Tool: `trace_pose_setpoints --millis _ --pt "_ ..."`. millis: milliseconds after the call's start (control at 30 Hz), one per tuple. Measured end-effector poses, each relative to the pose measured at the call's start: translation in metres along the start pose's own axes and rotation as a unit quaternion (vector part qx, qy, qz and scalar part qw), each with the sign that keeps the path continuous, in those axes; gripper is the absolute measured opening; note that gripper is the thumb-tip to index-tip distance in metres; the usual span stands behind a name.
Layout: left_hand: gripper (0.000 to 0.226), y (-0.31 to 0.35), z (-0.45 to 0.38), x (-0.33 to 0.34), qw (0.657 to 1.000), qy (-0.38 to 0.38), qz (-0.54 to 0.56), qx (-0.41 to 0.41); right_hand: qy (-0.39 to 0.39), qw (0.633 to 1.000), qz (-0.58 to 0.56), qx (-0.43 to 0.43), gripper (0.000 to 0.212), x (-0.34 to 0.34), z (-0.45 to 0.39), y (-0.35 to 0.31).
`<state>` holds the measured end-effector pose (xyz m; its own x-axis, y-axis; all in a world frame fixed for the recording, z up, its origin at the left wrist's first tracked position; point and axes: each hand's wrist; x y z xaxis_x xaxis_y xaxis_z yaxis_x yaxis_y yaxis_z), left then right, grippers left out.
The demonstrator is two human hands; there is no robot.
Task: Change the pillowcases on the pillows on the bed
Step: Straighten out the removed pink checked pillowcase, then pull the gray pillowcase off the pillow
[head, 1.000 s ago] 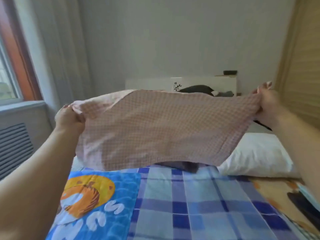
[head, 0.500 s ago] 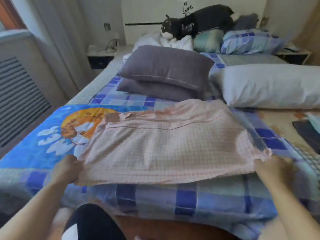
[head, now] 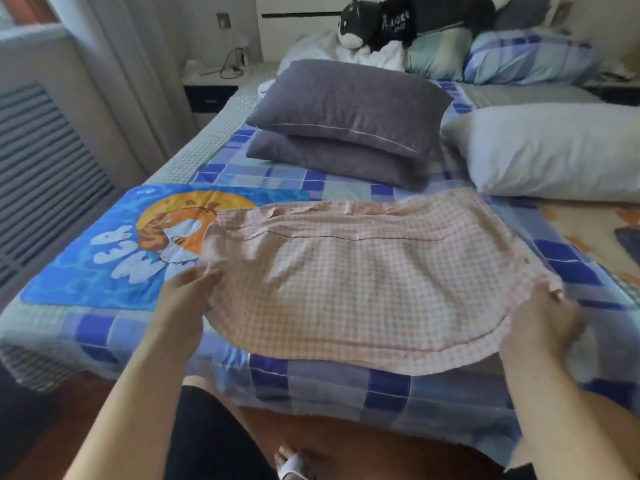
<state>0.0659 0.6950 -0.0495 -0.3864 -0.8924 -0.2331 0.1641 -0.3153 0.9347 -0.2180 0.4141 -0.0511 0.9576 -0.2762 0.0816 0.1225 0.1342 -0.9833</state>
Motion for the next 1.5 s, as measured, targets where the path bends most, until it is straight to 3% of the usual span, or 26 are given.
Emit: trace_pose_setpoints --millis 67,133,200,233,267,300,333,433,500,567,667,733,800,933,1000,1067,1233,1300,1500 --pt "0.016 0.017 0.014 0.040 0.997 -0.067 0.026 0.040 -0.095 0.994 -0.001 -0.059 0.027 0.031 0.029 -0.002" --pt "0.025 0.033 0.033 0.080 0.985 -0.160 0.052 0.041 -0.321 0.944 0.029 -0.072 0.023 0.076 0.081 -0.007" --pt "0.028 0.042 0.044 0.104 0.962 -0.252 0.107 0.011 -0.569 0.815 0.113 -0.002 0.037 0.097 0.131 -0.012" --pt "0.025 0.039 0.041 0.106 0.954 -0.278 0.114 0.002 -0.643 0.745 0.179 0.004 0.041 0.097 0.144 -0.008" --pt "0.022 0.034 0.031 0.102 0.954 -0.283 0.103 0.001 -0.680 0.702 0.213 -0.006 0.040 0.095 0.146 -0.002" --pt "0.022 0.028 0.018 0.095 0.960 -0.270 0.070 -0.002 -0.687 0.697 0.203 0.006 0.036 0.093 0.138 0.004" --pt "0.022 0.025 -0.001 0.081 0.969 -0.246 0.032 -0.008 -0.676 0.716 0.170 0.026 0.032 0.091 0.129 0.006" --pt "0.026 0.042 -0.061 0.024 0.995 -0.084 -0.046 -0.006 -0.527 0.833 0.166 -0.021 0.026 0.096 0.092 0.015" --pt "0.028 0.082 -0.095 -0.030 0.993 0.073 -0.065 0.070 -0.450 0.878 0.163 -0.015 0.028 0.104 0.075 0.016" --pt "0.031 0.126 -0.117 -0.072 0.971 0.166 -0.044 0.167 -0.435 0.889 0.146 0.007 0.029 0.111 0.066 0.016" --pt "0.021 0.147 -0.135 -0.100 0.881 0.314 -0.157 0.318 -0.437 0.887 0.149 0.014 0.028 0.120 0.060 0.019" --pt "0.020 0.136 -0.139 -0.097 0.766 0.380 -0.297 0.425 -0.454 0.874 0.174 0.026 0.026 0.124 0.061 0.026" --pt "0.028 0.104 -0.149 -0.091 0.695 0.313 -0.457 0.459 -0.474 0.853 0.213 0.042 0.024 0.125 0.059 0.036" --pt "0.070 0.009 -0.175 -0.074 0.675 -0.023 -0.713 0.191 -0.504 0.810 0.295 0.043 0.018 0.114 0.052 0.045" --pt "0.082 -0.023 -0.181 -0.053 0.675 -0.098 -0.723 0.115 -0.503 0.800 0.326 0.041 0.017 0.112 0.043 0.044" --pt "0.075 -0.031 -0.182 -0.017 0.690 -0.091 -0.702 0.152 -0.496 0.798 0.341 0.032 0.017 0.118 0.030 0.041" --pt "0.070 -0.020 -0.178 0.097 0.687 -0.119 -0.679 0.230 -0.477 0.800 0.363 0.017 0.015 0.152 -0.008 0.039" --pt "0.068 -0.016 -0.186 0.138 0.688 -0.128 -0.675 0.236 -0.471 0.803 0.366 0.005 0.024 0.172 -0.024 0.034" --pt "0.062 -0.032 -0.237 0.199 0.676 -0.078 -0.688 0.252 -0.373 0.849 0.346 -0.141 0.047 0.259 -0.109 -0.008"
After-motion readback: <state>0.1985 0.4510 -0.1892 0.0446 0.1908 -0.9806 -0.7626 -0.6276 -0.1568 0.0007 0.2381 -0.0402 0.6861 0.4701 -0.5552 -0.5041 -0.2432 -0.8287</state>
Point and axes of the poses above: each hand's wrist, its own z-axis away from the middle knuckle, its own x-axis out of the palm, y = z × x, and after that the axes turned 12 degrees about -z, right-handed
